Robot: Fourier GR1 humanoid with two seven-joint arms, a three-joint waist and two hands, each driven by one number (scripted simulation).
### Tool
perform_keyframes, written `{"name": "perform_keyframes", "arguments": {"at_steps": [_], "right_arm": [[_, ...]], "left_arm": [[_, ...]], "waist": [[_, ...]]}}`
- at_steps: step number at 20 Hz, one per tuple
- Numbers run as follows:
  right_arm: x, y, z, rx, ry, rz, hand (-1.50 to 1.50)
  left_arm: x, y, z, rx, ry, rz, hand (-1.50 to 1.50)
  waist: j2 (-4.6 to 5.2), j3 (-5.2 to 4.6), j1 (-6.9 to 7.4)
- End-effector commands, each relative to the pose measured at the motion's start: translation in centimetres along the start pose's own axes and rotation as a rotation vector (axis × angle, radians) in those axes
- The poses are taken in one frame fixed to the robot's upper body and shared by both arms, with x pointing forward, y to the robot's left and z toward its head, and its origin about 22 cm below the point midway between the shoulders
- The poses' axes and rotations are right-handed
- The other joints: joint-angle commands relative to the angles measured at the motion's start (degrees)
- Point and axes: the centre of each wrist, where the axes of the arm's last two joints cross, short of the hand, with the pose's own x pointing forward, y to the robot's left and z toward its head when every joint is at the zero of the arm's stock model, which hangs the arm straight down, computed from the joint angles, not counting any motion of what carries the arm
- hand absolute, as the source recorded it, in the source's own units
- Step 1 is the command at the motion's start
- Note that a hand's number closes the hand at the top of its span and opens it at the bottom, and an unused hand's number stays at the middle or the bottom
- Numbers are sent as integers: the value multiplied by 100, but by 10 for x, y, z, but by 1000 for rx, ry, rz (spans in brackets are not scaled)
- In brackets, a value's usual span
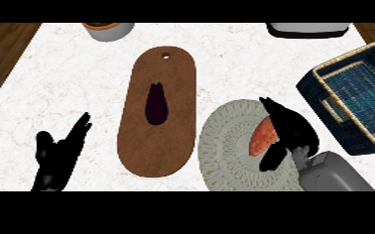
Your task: Pick the sweet potato from the placemat and place it in the basket
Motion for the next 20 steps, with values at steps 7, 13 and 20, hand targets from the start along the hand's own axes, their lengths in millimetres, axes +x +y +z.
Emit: {"name": "perform_keyframes", "arguments": {"at_steps": [7,13,20], "right_arm": [[-10,4,-7,-69,-66,138,150],[-18,1,7,-70,-167,214,150],[-45,47,103,55,-618,494,150]], "left_arm": [[-36,-8,-2,23,124,4,0],[-38,2,11,11,146,14,0],[-45,-3,20,69,143,45,0]], "waist": [[71,-92,-4],[42,-93,-40],[-67,-91,-437]]}}
